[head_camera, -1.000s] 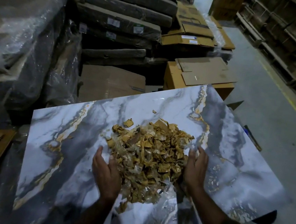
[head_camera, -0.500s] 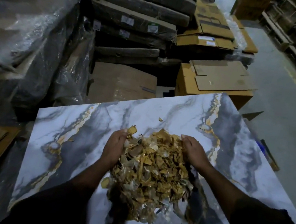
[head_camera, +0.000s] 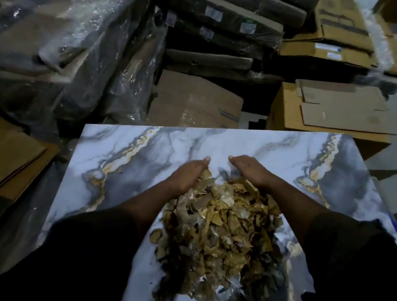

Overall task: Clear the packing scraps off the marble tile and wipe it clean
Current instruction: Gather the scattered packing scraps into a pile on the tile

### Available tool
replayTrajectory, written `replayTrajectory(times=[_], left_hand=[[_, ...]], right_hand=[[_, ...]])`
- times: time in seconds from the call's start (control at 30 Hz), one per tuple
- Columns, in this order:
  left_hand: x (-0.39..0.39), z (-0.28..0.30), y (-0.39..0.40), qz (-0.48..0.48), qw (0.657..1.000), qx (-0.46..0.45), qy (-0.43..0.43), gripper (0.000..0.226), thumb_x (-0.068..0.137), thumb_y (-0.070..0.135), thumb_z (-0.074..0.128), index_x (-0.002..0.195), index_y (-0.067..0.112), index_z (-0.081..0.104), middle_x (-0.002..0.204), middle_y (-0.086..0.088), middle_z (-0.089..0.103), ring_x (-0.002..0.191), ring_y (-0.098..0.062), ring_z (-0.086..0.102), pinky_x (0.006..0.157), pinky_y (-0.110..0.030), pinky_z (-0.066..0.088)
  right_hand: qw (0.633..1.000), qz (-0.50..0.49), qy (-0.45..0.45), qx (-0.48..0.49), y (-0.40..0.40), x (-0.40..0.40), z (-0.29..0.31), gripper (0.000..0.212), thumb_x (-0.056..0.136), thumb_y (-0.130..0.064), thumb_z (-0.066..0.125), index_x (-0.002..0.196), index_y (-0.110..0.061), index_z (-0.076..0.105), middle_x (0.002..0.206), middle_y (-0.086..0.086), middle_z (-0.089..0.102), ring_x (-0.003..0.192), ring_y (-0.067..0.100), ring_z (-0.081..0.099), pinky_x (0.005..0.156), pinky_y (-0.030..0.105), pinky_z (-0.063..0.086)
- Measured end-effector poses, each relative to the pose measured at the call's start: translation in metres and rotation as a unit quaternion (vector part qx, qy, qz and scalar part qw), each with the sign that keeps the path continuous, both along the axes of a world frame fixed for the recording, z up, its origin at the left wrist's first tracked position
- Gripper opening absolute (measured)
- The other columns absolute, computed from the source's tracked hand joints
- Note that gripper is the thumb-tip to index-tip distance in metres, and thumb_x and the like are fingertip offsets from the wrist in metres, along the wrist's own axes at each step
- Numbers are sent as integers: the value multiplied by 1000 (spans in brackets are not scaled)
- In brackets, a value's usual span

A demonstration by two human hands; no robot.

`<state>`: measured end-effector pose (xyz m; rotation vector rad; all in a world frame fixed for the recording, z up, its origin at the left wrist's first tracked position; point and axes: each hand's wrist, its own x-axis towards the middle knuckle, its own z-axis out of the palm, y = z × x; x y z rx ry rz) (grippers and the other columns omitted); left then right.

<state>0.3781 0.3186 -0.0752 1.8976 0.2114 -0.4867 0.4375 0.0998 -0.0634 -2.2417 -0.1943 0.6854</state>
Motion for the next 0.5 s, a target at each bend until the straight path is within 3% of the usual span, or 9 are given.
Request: replayTrajectory(times=[0.1, 0.13, 0.2, 0.23, 0.33, 0.43, 0.5], left_hand=[[-11, 5, -6, -14, 1000, -10, -23, 60, 101, 66, 34, 115, 22, 72, 121, 3, 67, 109, -6, 62, 97, -24, 47], [-14, 8, -6, 4, 999, -13, -50, 60, 98, 68, 33, 111, 22, 70, 112, 3, 65, 98, 1, 60, 86, -18, 48], [-18, 14, 0, 75, 992, -24, -94, 56, 89, 69, 35, 100, 23, 63, 95, 0, 60, 79, -2, 56, 74, -25, 48], [-21, 15, 4, 111, 988, -23, -102, 53, 88, 67, 37, 101, 23, 63, 93, -1, 62, 80, -8, 59, 77, -30, 49], [-35, 10, 21, 172, 978, -1, -115, 33, 102, 44, 48, 116, 22, 69, 111, -6, 72, 106, -22, 67, 99, -45, 54], [-54, 8, 34, 228, 966, -35, -119, 28, 106, 28, 52, 121, 11, 69, 115, -13, 72, 109, -26, 68, 101, -46, 54], [-71, 11, 46, 266, 956, -42, -119, 26, 106, 29, 52, 120, 15, 69, 109, -7, 72, 106, -24, 69, 98, -43, 56]], right_hand=[[998, 23, 51, -11, 8, -6, 11, 65, 101, -65, 37, 116, -11, 69, 117, 0, 66, 108, 25, 61, 97, 40, 46], [998, 37, 32, -27, 11, -8, 17, 67, 101, -66, 35, 114, -10, 70, 116, 2, 66, 108, 26, 61, 99, 41, 46], [997, 42, -47, -43, 16, -11, 28, 70, 102, -62, 34, 103, -2, 70, 108, 12, 70, 102, 30, 63, 98, 45, 47], [996, 36, -68, -39, 18, -13, 33, 71, 103, -61, 33, 104, 0, 70, 110, 16, 70, 104, 32, 62, 100, 47, 47], [997, 54, -22, -57, 30, -23, 45, 74, 102, -64, 30, 124, -4, 67, 131, 14, 64, 119, 32, 58, 109, 49, 41], [993, 5, -105, -54, 46, -35, 53, 69, 104, -58, 35, 94, 2, 67, 102, 18, 69, 95, 31, 63, 96, 49, 49], [986, -58, -154, -32, 56, -36, 61, 62, 106, -49, 39, 97, 5, 67, 99, 20, 70, 92, 34, 64, 90, 48, 52]])
